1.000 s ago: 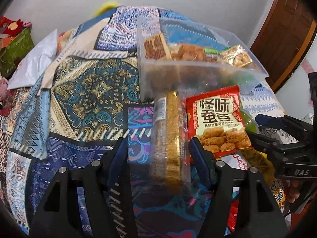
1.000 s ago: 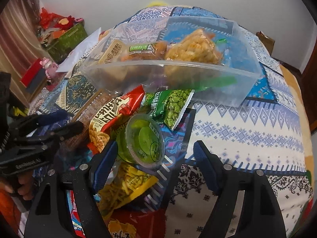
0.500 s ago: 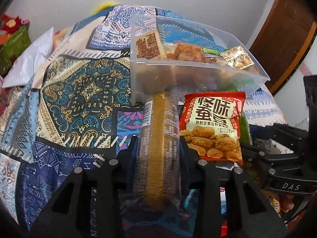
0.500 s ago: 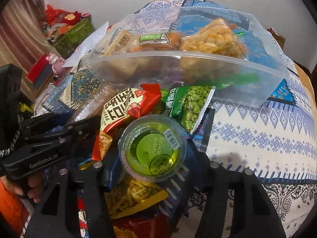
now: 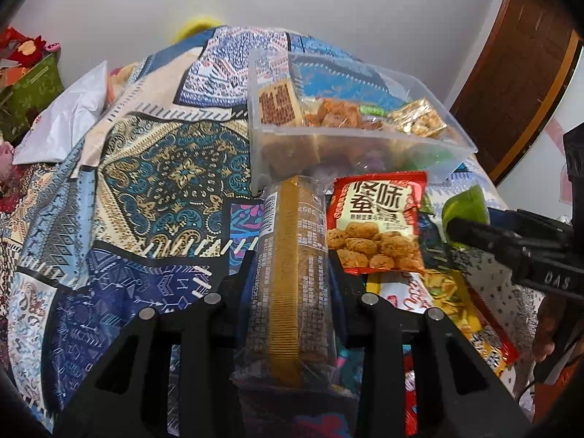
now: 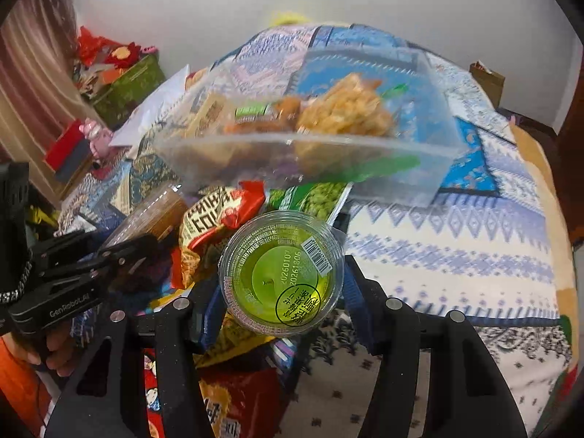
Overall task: Organize snacks
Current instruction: 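Lower the snack stick and jelly cup into the clear box and open both tools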
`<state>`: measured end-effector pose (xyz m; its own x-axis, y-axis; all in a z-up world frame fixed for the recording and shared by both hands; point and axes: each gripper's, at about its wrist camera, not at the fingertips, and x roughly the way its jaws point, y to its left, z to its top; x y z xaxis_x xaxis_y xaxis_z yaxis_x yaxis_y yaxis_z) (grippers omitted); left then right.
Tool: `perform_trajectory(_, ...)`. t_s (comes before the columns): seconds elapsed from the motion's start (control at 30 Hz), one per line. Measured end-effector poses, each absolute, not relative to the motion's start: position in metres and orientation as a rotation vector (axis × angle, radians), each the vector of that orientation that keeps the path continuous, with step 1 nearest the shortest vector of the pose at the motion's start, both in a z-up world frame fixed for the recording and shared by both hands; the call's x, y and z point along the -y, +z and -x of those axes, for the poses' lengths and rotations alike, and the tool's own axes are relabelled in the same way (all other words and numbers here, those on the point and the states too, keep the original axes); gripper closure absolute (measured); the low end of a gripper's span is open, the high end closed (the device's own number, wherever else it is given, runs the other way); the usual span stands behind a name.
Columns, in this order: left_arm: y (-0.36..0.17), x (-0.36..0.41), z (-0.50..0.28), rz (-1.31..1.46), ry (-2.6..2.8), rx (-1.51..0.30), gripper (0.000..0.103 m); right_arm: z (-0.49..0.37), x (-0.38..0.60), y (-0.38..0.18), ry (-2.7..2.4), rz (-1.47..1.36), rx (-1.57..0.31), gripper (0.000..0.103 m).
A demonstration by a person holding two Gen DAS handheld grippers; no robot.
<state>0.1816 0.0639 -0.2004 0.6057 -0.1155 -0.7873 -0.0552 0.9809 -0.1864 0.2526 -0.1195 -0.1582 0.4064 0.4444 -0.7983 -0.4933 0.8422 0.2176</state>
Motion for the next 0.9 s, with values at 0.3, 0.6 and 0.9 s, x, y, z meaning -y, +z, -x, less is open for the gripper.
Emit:
perform_trajectory(0.3, -0.154, -0.066, -0.166, 0.19, -0.031, -0.815, 0.067, -0.251, 0.135, -0.123, 0.571, 0.025, -0.892, 0.049)
perform_trajectory(0.6, -0.122, -0.069, -0.193, 0.196, -0.025, -0.732, 0.067, -0.268, 0.143, -0.091, 0.536, 0.004, -0.805, 0.049)
perform_trajectory(0.9, -0.11, -0.061, -0.239, 0.188, -0.031, -0.701, 0.067, -0.304, 0.135, -0.078, 0.515, -0.005, -0.766, 0.049)
